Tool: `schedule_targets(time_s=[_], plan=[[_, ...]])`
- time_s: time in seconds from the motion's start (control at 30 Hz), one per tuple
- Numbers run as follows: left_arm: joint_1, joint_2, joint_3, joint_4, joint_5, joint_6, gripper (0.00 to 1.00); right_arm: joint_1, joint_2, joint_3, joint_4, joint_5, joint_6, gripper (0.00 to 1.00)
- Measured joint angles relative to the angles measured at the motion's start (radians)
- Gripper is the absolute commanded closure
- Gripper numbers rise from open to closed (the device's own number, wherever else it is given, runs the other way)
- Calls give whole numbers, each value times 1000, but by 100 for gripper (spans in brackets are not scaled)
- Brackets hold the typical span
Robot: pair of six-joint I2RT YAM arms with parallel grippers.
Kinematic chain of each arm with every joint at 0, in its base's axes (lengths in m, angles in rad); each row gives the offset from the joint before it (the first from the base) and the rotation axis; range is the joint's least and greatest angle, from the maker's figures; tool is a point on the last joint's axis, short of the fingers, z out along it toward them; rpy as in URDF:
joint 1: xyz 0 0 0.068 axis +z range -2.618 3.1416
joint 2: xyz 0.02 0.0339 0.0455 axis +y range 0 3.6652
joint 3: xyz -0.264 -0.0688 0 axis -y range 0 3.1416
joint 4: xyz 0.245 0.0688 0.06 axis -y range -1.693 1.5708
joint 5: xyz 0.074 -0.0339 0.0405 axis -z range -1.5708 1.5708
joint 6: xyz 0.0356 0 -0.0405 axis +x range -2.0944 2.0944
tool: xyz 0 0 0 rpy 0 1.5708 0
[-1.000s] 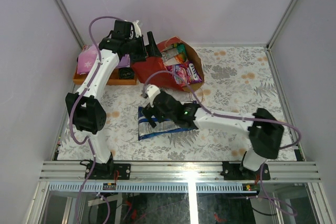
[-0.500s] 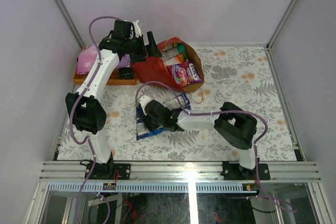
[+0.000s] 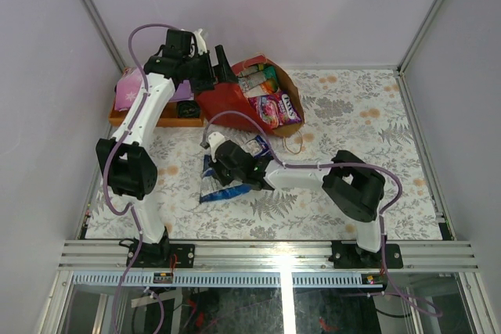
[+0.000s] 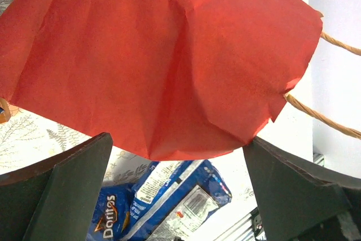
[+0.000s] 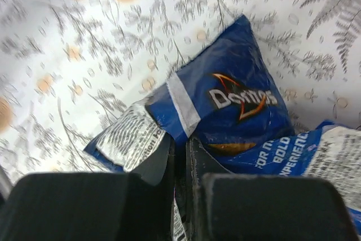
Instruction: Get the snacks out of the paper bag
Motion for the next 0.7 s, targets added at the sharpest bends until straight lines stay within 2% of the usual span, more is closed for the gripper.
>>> schedule_targets(time_s=[0.17,0.2,0.3,0.33,0.4,0.47,0.57,0.7], plan=[[6,-1,0,0,0,0,0,-19,-57,-25,112,32,121,100],[6,-1,0,0,0,0,0,-32,-82,-66,164,36,164,95],[7,-1,0,0,0,0,0,-93,-154,-261,376,55,295,32],[7,-1,0,0,0,0,0,-115,-158,-314,421,60,324,19],[9,-1,0,0,0,0,0,-149,-138,-370,434,73,350,7],[11,-1,0,0,0,0,0,-161,-130,-419,422,89,346,2],[11,-1,0,0,0,0,0,-153,-195,-461,386,121,315,2],[11,-1,0,0,0,0,0,-151,-364,-459,323,184,244,9]])
